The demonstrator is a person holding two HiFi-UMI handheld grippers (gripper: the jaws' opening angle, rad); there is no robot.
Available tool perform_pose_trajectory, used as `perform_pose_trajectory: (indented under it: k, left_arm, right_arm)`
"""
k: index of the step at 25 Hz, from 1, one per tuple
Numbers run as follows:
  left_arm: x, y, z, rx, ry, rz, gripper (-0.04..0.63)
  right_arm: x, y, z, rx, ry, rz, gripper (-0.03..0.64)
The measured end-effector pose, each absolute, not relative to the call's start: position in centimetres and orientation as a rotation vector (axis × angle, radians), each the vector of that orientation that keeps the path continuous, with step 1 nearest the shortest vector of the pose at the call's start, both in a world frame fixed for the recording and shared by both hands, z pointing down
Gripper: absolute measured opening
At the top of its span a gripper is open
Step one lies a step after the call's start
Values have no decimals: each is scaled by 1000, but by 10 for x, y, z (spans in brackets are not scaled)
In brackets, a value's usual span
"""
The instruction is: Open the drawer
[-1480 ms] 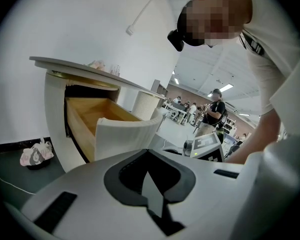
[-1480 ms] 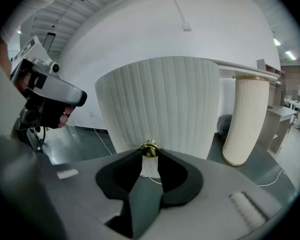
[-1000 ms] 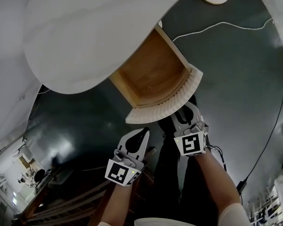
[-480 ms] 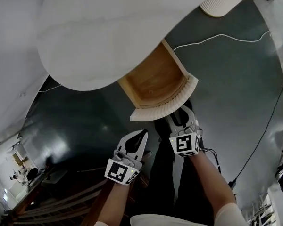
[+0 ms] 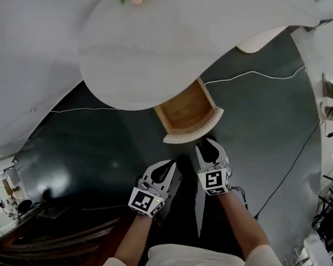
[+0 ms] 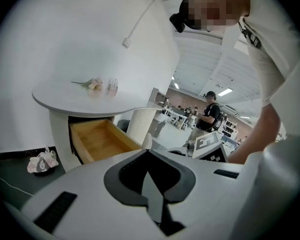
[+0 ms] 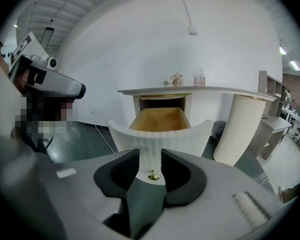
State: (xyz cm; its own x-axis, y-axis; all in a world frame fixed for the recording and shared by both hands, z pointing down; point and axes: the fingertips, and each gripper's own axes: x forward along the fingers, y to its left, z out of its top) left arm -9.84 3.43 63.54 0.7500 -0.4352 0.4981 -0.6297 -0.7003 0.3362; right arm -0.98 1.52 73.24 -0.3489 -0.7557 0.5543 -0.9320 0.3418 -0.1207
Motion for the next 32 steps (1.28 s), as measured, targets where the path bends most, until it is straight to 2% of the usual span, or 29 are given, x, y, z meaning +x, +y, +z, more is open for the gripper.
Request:
perform_pose_trajectory:
  k: [12,22,32]
  left_arm:
    - [-111,26,521,2498,-854,513,6]
    - [-122,13,430,2505,-931,496,6]
    - [-139,1,336,2500,-1036,377,6]
  right_arm:
    - [-2,5,592,1435,-2252,486,130]
    - [12,-17,486,1488,-2280,521,112]
    - [10,-30,365,1467,-2400,377,43]
